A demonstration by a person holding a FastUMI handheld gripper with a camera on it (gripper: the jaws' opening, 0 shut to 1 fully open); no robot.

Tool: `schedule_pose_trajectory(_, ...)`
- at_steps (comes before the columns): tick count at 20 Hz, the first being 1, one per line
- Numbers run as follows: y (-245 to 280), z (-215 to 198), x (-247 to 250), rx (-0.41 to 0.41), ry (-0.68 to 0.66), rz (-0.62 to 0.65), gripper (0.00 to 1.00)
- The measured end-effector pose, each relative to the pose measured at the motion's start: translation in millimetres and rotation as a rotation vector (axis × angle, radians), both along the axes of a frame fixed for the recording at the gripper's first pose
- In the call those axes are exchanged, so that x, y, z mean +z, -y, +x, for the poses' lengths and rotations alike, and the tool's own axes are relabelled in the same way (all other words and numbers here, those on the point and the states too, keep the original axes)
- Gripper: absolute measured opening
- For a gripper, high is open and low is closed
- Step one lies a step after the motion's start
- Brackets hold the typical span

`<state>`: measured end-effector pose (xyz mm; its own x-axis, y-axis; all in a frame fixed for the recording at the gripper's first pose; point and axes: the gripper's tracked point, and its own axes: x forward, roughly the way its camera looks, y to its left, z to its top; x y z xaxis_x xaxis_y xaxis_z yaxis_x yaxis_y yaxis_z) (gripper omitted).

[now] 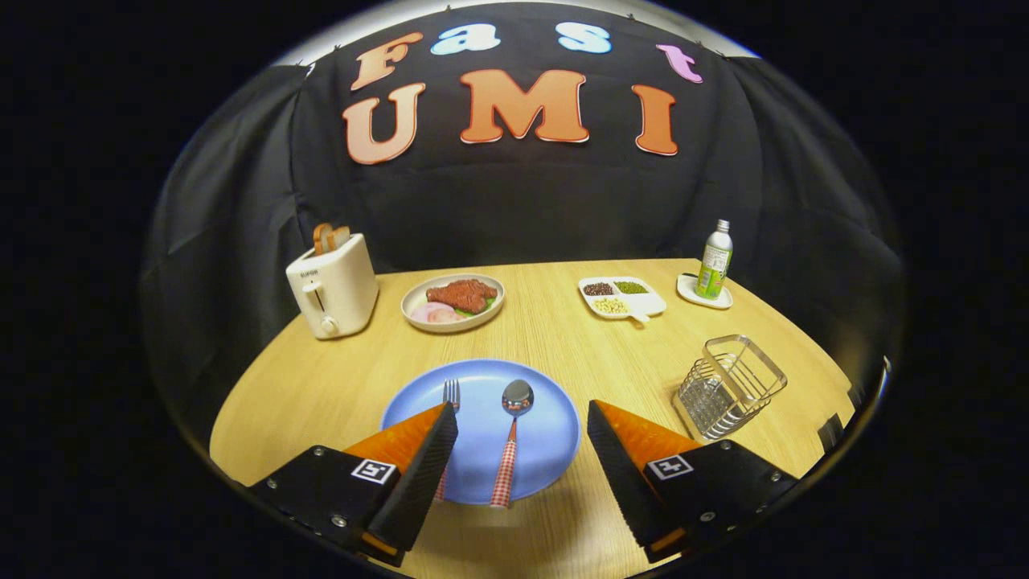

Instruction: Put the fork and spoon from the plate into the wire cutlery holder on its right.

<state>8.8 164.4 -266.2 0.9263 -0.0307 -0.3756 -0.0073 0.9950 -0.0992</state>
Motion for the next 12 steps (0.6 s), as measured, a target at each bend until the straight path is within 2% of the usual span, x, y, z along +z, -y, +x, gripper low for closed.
schedule_pose_trajectory(4,-6,8,-32,0.007,-0.075,-0.020,0.85)
schedule_pose_trajectory(8,-1,11,-49,0.000,-0.127,-0.048,0.66)
schedule_pose_trajectory(9,-1,11,-54,0.000,-0.145,-0.053,0.58)
schedule_pose_trajectory(12,0,9,-65,-0.002,-0.188,-0.056,0.47)
